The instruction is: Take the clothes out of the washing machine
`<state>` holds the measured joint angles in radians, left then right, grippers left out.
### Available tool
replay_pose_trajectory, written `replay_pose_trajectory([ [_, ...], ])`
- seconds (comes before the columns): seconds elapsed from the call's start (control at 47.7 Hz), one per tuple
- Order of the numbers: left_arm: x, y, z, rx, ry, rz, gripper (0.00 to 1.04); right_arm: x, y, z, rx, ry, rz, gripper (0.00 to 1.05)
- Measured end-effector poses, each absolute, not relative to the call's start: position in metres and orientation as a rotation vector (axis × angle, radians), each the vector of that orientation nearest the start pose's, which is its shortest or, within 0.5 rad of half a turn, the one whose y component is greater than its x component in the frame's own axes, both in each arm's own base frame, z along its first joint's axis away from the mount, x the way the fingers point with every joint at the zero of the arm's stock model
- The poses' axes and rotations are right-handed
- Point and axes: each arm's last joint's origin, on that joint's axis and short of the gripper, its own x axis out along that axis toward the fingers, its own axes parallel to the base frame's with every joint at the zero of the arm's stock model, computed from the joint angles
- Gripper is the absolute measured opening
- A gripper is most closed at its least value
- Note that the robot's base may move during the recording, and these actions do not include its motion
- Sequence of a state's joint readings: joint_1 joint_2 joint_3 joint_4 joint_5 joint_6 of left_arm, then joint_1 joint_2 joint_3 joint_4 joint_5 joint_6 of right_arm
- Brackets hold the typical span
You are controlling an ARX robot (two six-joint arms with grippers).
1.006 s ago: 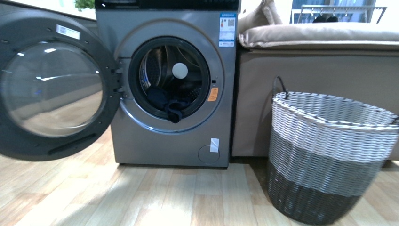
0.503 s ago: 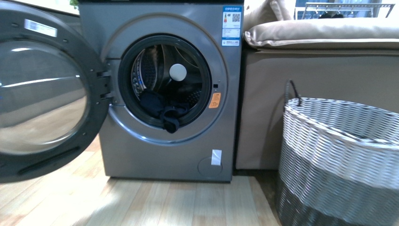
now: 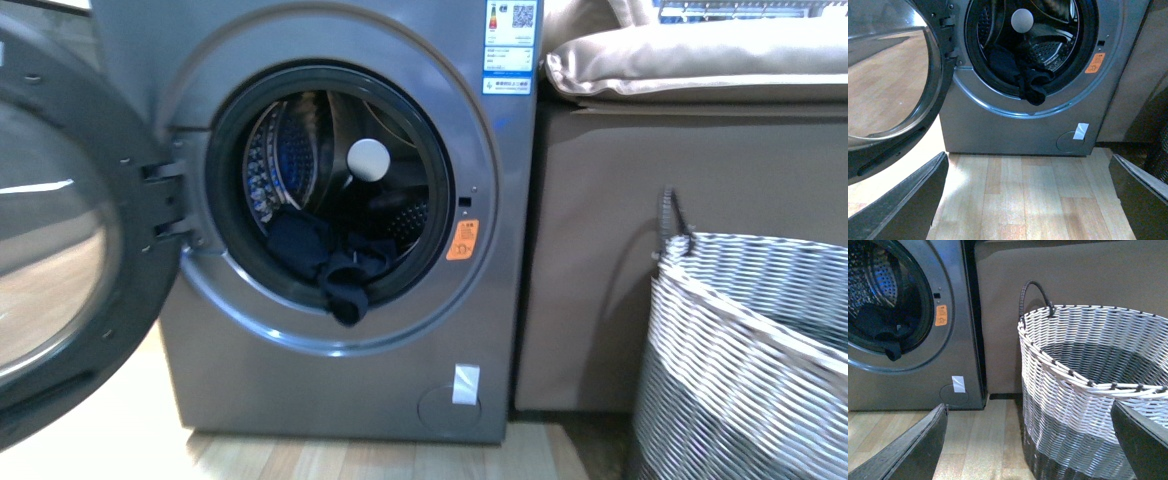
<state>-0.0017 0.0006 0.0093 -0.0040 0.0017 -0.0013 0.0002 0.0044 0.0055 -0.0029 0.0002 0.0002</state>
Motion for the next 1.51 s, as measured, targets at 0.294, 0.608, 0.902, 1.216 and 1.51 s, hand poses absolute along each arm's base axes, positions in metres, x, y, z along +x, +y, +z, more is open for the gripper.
replay_pose_trajectory([
  [0.294,0.097,0.0,0.166,-0.001,-0.005,0.0,0.98,0.098,0.0,0.165,0.0,0.002,0.002,0.97],
  [0.608,0.097,0.0,0.166,-0.001,-0.004,-0.002,0.98,0.098,0.0,0.165,0.0,0.002,0.002,0.97],
  [0.902,0.097,0.0,0.166,-0.001,-0.004,-0.002,0.98,0.098,0.0,0.165,0.0,0.002,0.002,0.97],
  [1.216,0.097,0.0,0.165,-0.021,0.01,-0.016,0.98,0.098,0.0,0.165,0.0,0.002,0.002,0.97],
  [1.51,0.124,0.002,0.183,-0.213,0.031,-0.144,0.98,0.098,0.0,0.165,0.0,0.002,0.001,0.97],
])
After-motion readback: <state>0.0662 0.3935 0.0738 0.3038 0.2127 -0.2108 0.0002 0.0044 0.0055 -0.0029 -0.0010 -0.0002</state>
